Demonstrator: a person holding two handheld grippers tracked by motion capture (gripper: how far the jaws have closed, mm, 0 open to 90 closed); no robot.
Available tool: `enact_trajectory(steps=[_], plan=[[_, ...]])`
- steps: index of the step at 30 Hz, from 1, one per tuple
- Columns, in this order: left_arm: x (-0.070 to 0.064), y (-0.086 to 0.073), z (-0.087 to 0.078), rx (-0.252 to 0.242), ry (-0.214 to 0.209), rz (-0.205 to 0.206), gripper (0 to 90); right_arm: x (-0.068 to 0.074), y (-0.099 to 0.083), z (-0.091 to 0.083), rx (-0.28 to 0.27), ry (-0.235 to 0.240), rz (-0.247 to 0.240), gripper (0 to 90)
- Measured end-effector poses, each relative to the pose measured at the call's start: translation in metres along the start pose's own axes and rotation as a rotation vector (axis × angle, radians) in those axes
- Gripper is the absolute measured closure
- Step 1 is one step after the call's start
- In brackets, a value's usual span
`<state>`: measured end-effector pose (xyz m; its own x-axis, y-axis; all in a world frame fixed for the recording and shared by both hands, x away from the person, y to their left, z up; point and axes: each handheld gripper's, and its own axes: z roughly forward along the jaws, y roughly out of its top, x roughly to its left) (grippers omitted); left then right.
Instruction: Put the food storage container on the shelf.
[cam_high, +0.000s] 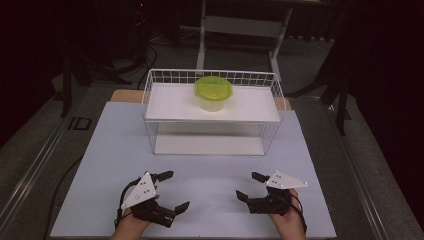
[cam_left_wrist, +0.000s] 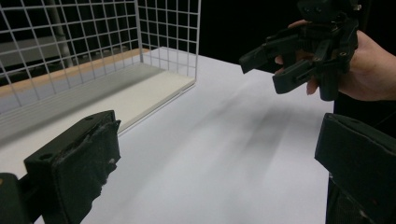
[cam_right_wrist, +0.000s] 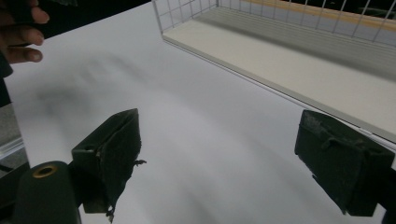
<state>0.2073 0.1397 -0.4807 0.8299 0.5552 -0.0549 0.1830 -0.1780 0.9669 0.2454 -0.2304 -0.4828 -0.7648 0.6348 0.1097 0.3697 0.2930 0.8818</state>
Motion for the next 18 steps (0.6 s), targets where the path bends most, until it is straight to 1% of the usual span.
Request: enact_trajectory(steps=[4, 7, 10, 12, 18], plan=[[0.0017, -0.0011, -0.0011, -0.001, 0.004, -0.006, 0.5, -0.0035, -0.0015, 0.0012, 0.006, -0.009, 0.003, 14.3], [0.0015, -0.0018, -0.0008, 0.010, 0.006, 0.003, 0.5, -0.0059, -0.0024, 0.0012, 0.009, -0.011, 0.014, 14.3], [0.0013, -0.0022, -0.0003, 0.014, 0.004, 0.000, 0.5, -0.0073, -0.0027, 0.0011, 0.009, -0.013, 0.015, 14.3], [0.0010, -0.0024, -0.0003, 0.011, 0.004, -0.001, 0.5, -0.0086, -0.0035, 0.0011, 0.004, -0.011, 0.022, 14.3], [0.0022, -0.0017, -0.0023, -0.006, 0.004, -0.012, 0.5, -0.0081, -0.0032, 0.0010, 0.005, -0.009, 0.015, 14.3]])
